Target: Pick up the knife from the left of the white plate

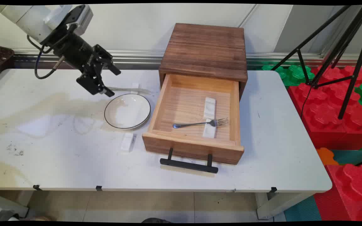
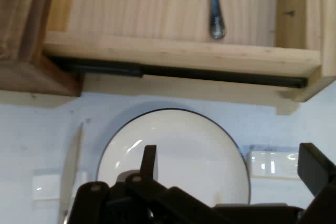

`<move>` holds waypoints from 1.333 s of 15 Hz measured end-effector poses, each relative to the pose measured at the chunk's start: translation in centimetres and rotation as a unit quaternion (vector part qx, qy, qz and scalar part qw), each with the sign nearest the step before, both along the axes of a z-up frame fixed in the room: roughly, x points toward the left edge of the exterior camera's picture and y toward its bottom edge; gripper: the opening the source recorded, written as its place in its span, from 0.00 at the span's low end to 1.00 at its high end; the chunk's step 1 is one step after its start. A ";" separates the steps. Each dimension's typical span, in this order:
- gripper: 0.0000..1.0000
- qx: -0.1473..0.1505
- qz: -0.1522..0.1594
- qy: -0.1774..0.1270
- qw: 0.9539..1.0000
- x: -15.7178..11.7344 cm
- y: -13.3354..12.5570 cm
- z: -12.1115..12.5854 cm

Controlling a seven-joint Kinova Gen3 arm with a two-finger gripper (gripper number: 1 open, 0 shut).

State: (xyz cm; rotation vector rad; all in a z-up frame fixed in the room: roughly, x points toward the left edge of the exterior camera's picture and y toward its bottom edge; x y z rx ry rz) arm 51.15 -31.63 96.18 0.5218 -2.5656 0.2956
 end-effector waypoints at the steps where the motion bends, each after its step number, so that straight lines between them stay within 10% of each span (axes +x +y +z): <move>1: 1.00 -0.004 0.003 -0.002 1.000 0.3 -0.3 0.0; 20: 1.00 -0.026 0.072 -0.112 0.991 7.7 -5.9 -7.1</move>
